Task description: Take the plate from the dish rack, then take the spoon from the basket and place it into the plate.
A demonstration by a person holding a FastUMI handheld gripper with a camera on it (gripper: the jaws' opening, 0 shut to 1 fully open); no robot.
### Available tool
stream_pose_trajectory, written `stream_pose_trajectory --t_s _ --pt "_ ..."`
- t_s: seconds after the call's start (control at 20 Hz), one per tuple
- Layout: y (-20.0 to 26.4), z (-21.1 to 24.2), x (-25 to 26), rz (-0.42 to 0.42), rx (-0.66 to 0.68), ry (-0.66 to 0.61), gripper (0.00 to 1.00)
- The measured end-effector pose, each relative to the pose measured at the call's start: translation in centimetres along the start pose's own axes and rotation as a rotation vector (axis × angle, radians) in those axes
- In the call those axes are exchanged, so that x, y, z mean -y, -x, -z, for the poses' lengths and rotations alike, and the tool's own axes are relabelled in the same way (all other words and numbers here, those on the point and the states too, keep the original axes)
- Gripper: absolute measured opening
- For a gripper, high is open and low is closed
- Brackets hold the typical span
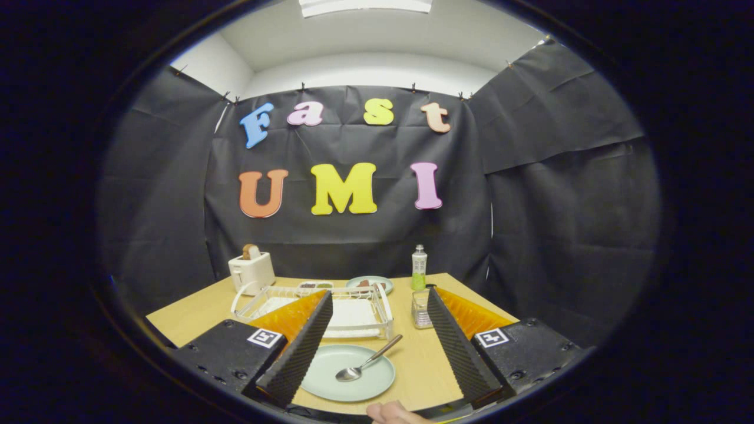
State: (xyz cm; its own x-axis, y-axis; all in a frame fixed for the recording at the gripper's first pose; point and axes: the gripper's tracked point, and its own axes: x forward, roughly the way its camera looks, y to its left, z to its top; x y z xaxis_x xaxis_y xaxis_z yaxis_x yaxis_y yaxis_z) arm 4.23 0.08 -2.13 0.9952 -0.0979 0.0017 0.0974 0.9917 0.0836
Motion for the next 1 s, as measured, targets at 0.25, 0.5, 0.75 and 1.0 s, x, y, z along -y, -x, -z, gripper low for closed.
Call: stream_pose_trajectory --t_s 0.25,0.5,0.75,1.0 --pt "0.1 0.2 -0.2 -0.009 0.003 0.020 1.00" --pt "0.1 0.4 -0.6 -0.019 -0.002 0.030 1.00" --pt "0.1 0.6 -0.7 -0.026 -0.005 0.034 1.00" --pt "0.1 0.4 0.4 0.022 0.015 0.035 1.00"
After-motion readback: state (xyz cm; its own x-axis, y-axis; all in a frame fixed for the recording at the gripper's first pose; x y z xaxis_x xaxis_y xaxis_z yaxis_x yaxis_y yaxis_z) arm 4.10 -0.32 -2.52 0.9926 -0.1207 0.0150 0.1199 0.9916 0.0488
